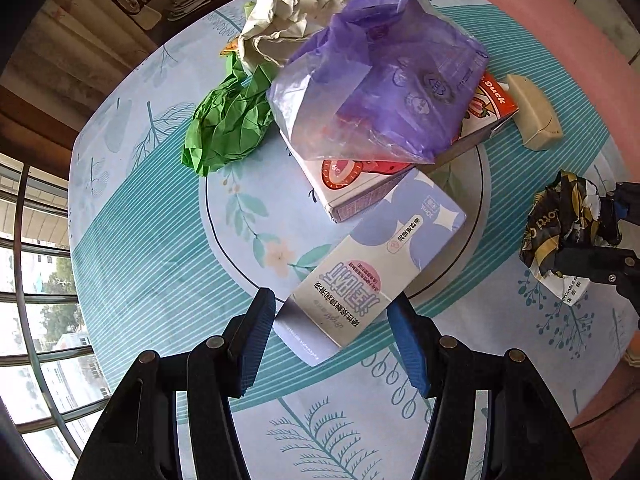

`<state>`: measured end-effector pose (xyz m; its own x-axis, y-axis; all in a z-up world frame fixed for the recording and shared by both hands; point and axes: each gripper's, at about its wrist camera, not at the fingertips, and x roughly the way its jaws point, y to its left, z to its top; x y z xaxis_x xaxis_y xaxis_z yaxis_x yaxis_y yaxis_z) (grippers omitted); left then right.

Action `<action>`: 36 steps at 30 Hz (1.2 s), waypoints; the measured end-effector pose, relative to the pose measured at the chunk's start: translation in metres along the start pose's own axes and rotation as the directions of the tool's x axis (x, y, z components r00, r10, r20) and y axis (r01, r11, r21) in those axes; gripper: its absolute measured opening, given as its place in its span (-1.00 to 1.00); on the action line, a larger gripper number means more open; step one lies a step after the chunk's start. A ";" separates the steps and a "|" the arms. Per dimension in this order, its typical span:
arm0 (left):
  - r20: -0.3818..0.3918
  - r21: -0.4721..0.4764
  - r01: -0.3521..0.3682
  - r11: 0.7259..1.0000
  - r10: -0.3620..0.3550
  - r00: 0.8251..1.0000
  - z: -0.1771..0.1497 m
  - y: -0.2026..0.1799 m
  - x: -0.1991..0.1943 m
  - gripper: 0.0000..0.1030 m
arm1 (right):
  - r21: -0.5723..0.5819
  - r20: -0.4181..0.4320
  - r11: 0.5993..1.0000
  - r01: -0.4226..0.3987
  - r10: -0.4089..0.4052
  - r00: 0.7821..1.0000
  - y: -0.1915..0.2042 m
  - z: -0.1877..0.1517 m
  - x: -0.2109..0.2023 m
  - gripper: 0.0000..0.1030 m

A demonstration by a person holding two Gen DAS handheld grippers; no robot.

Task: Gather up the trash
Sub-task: 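Grasp the black-and-gold crumpled wrapper with the right tool while the left tool grasps the milk carton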

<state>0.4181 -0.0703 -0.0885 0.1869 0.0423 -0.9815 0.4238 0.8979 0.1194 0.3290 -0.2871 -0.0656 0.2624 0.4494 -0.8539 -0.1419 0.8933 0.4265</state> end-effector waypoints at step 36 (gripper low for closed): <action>0.210 -0.293 0.120 0.949 -0.058 0.976 -0.160 -0.066 -0.077 -0.27 | 0.094 0.125 0.994 0.061 -0.072 0.990 0.065 -0.101 -0.057 -0.19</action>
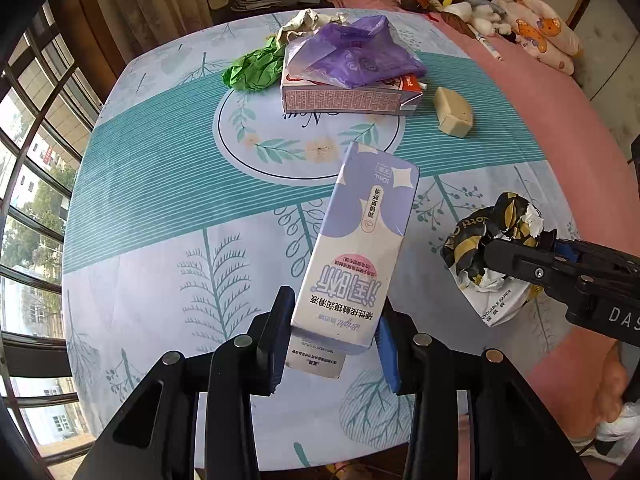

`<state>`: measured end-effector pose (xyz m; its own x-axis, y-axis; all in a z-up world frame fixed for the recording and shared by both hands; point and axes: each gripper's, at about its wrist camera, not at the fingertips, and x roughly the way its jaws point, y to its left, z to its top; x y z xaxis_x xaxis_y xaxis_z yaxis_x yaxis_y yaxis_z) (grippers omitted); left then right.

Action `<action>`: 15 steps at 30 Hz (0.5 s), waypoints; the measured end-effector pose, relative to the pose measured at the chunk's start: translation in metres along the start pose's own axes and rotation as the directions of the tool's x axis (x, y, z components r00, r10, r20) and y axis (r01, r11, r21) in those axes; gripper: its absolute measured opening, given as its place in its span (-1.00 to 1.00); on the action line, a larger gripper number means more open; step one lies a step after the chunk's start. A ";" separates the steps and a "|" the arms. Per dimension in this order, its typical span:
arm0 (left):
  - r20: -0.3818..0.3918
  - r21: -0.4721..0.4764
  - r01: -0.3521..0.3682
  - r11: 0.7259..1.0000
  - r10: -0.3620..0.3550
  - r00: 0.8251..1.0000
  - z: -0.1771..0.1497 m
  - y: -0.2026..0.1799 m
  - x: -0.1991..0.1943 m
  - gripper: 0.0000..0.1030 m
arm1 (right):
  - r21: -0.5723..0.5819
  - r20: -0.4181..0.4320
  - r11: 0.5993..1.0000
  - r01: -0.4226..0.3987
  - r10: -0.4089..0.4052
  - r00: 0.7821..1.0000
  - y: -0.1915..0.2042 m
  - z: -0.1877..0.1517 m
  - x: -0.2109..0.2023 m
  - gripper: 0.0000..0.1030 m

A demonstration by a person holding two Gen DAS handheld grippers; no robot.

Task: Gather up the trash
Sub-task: 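Grasp the black-and-gold crumpled wrapper with the right tool while the left tool grasps the milk carton, then carry the black wrapper and milk carton over the bin and release both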

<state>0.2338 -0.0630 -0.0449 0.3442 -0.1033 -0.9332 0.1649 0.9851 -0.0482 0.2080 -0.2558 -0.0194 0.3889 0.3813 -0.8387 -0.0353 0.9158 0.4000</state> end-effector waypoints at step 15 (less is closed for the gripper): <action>0.090 0.106 0.068 0.992 -0.077 0.993 -0.135 -0.002 -0.113 -0.27 | 0.093 0.145 0.995 0.032 -0.045 0.988 0.069 -0.168 -0.088 -0.19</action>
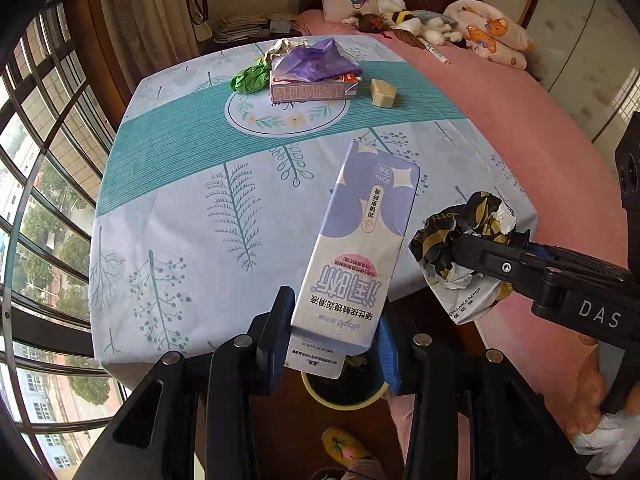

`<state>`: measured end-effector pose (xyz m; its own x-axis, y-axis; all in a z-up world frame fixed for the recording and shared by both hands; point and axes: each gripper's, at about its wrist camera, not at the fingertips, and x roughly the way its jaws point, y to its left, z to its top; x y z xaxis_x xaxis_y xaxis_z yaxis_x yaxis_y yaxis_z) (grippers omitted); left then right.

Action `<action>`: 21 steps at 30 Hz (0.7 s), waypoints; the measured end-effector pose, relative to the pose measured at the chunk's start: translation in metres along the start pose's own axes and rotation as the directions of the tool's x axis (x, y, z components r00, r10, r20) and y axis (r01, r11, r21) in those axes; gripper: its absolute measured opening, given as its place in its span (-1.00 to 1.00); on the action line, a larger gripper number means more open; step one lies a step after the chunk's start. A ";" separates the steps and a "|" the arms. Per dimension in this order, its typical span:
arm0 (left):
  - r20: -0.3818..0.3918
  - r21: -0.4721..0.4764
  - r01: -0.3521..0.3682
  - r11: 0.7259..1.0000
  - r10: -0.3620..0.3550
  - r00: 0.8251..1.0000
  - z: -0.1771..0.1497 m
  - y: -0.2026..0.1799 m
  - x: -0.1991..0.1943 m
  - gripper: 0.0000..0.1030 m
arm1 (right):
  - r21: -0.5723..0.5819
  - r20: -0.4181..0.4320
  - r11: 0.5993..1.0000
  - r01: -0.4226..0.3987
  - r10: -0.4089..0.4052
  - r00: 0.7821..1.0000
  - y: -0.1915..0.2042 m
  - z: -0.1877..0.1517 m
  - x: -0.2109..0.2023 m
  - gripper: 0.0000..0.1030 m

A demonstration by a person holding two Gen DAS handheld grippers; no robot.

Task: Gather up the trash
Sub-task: 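Carry the black wrapper and milk carton over the bin and release both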

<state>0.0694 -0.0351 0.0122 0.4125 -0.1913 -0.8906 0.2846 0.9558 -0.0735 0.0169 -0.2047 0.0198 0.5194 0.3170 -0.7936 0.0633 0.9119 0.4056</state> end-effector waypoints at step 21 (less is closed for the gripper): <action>-0.229 -0.057 0.075 0.996 -0.086 0.970 -0.127 -0.029 0.057 -0.27 | 0.091 -0.231 0.988 0.122 -0.098 0.968 -0.046 -0.132 0.025 -0.18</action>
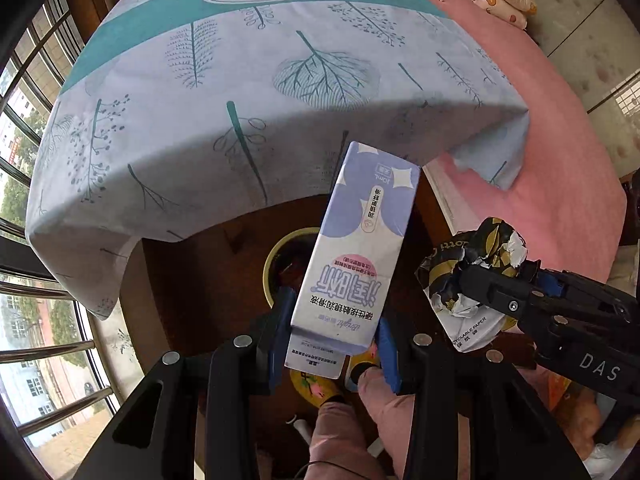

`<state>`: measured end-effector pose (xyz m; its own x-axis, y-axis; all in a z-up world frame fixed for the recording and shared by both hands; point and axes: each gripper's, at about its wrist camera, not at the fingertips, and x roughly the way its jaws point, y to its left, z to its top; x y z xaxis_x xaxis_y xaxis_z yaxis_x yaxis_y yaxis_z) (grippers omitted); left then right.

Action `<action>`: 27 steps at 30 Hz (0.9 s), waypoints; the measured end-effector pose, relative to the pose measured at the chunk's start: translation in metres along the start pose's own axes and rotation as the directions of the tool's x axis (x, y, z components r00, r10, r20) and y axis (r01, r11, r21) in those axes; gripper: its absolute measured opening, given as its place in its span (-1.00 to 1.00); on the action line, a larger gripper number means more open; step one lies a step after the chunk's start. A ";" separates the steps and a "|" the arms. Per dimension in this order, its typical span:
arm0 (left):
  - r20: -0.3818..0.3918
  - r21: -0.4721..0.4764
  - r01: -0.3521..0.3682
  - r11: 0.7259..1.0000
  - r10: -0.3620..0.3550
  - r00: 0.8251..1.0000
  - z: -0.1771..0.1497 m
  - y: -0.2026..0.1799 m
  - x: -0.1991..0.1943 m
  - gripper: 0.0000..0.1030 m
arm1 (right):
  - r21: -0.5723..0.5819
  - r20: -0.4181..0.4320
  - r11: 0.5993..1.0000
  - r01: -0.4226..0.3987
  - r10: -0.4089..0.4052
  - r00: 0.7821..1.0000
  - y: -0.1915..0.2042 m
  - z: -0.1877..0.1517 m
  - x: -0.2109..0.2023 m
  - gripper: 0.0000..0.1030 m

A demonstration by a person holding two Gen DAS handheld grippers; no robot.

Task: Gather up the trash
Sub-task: 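Carry the black wrapper and milk carton over the bin and release both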

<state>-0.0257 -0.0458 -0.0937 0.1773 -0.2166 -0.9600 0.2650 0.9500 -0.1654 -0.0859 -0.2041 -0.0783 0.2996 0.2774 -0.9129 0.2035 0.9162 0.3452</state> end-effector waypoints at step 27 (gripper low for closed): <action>-0.138 -0.150 -0.139 0.979 0.118 0.983 -0.040 0.043 0.321 0.65 | 0.089 -0.175 0.996 -0.003 0.019 0.984 -0.129 -0.015 0.311 0.34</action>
<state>0.0048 -0.0659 -0.4179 0.0751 -0.0696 -0.9947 0.0929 0.9937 -0.0625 -0.0330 -0.2315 -0.4104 0.1359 0.3407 -0.9303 0.2848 0.8859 0.3660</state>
